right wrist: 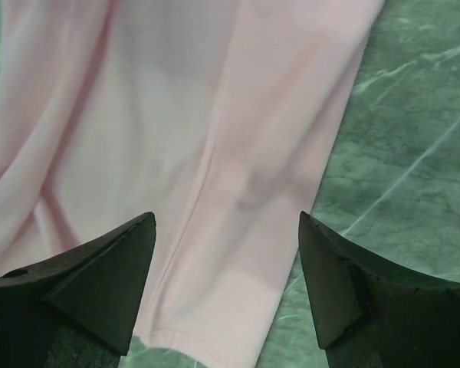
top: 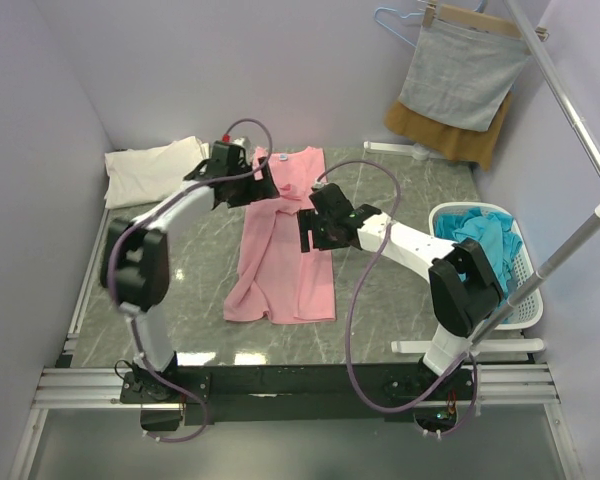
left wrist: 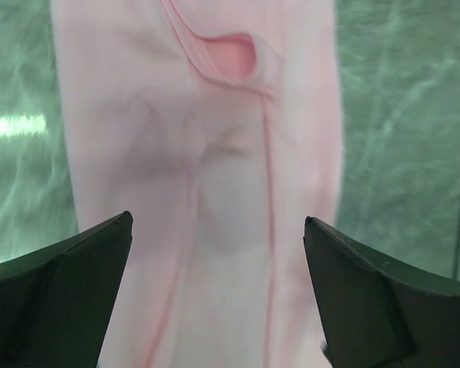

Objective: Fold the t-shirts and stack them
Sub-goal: Rotate the tshirt 90 degrees, then grab the bottom of the folded rectangular tshirt with both arms

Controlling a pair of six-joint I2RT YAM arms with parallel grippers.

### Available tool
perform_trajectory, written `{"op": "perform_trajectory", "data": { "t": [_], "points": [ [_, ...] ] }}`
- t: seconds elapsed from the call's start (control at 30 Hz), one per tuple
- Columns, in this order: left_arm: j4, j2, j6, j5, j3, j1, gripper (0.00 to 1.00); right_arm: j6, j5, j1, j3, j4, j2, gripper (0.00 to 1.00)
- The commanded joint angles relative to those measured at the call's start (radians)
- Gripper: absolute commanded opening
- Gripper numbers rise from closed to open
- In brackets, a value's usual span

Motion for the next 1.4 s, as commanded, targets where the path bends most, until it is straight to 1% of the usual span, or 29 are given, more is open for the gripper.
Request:
{"op": "perform_trajectory", "data": {
  "t": [0.0,0.03,0.07,0.1,0.13,0.2,0.23,0.27,0.3,0.33,0.37,0.4,0.43,0.57,0.6,0.63,0.73,0.97,1.1,1.2,1.23,1.3,1.37],
  "points": [
    [0.081,-0.320,-0.094,-0.060,-0.239,-0.008,0.99,-0.020,-0.068,0.008,-0.027,0.034,-0.082,0.81],
    [0.104,-0.361,-0.109,-0.060,-0.346,-0.009,0.99,-0.025,-0.068,0.006,-0.023,0.029,-0.081,0.81],
    [0.114,-0.400,-0.141,-0.060,-0.400,-0.011,0.99,-0.032,-0.067,0.006,-0.020,0.028,-0.078,0.81],
    [0.122,-0.480,-0.157,-0.068,-0.452,-0.026,1.00,-0.036,-0.071,0.006,-0.017,0.025,-0.073,0.81],
    [0.119,-0.519,-0.169,-0.101,-0.539,-0.037,1.00,-0.039,-0.088,0.006,-0.014,0.022,-0.072,0.81],
    [0.098,-0.629,-0.220,-0.163,-0.615,-0.089,0.99,-0.054,-0.093,0.008,-0.011,0.019,-0.071,0.81],
    [0.092,-0.663,-0.263,-0.189,-0.682,-0.110,1.00,-0.059,-0.093,0.008,-0.013,0.019,-0.073,0.81],
    [0.063,-0.730,-0.292,-0.251,-0.715,-0.135,0.99,-0.074,-0.093,0.006,-0.016,0.019,-0.078,0.81],
    [0.053,-0.763,-0.322,-0.285,-0.746,-0.184,1.00,-0.079,-0.096,0.006,-0.017,0.019,-0.082,0.81],
    [0.043,-0.795,-0.387,-0.324,-0.805,-0.211,0.99,-0.085,-0.099,0.008,-0.020,0.017,-0.082,0.81],
    [0.011,-0.850,-0.422,-0.407,-0.830,-0.238,0.99,-0.095,-0.097,0.006,-0.023,0.017,-0.084,0.81],
    [-0.003,-0.873,-0.457,-0.439,-0.877,-0.276,0.99,-0.099,-0.100,0.006,-0.026,0.017,-0.084,0.81],
    [-0.020,-0.893,-0.523,-0.463,-0.896,-0.291,0.99,-0.106,-0.106,0.006,-0.036,0.014,-0.084,0.81],
    [-0.068,-0.988,-0.681,-0.552,-0.984,-0.377,0.99,-0.122,-0.125,0.005,-0.056,0.014,-0.090,0.81],
    [-0.085,-0.996,-0.708,-0.578,-1.013,-0.403,0.99,-0.125,-0.128,0.005,-0.059,0.015,-0.090,0.81],
    [-0.092,-1.004,-0.755,-0.591,-1.023,-0.413,0.99,-0.129,-0.131,0.006,-0.065,0.014,-0.091,0.81],
    [-0.141,-1.002,-0.830,-0.648,-1.048,-0.442,0.99,-0.134,-0.143,0.003,-0.068,0.012,-0.090,0.81],
    [-0.235,-0.926,-0.890,-0.763,-1.013,-0.462,0.99,-0.137,-0.174,0.006,-0.073,0.014,-0.087,0.81],
    [-0.212,-0.916,-0.890,-0.760,-1.022,-0.463,0.99,-0.143,-0.197,0.005,-0.068,0.009,-0.070,0.80],
    [-0.162,-0.898,-0.877,-0.732,-1.043,-0.462,0.99,-0.148,-0.263,0.006,-0.068,0.019,-0.064,0.80],
    [-0.149,-0.892,-0.870,-0.727,-1.047,-0.463,0.99,-0.158,-0.325,0.005,-0.069,0.031,-0.064,0.81],
    [-0.116,-0.876,-0.860,-0.714,-1.053,-0.462,0.97,-0.157,-0.372,0.005,-0.065,0.040,-0.062,0.82],
    [-0.091,-0.861,-0.838,-0.704,-1.057,-0.463,0.88,-0.155,-0.410,0.008,-0.053,0.034,-0.049,0.82]
  ]
}}
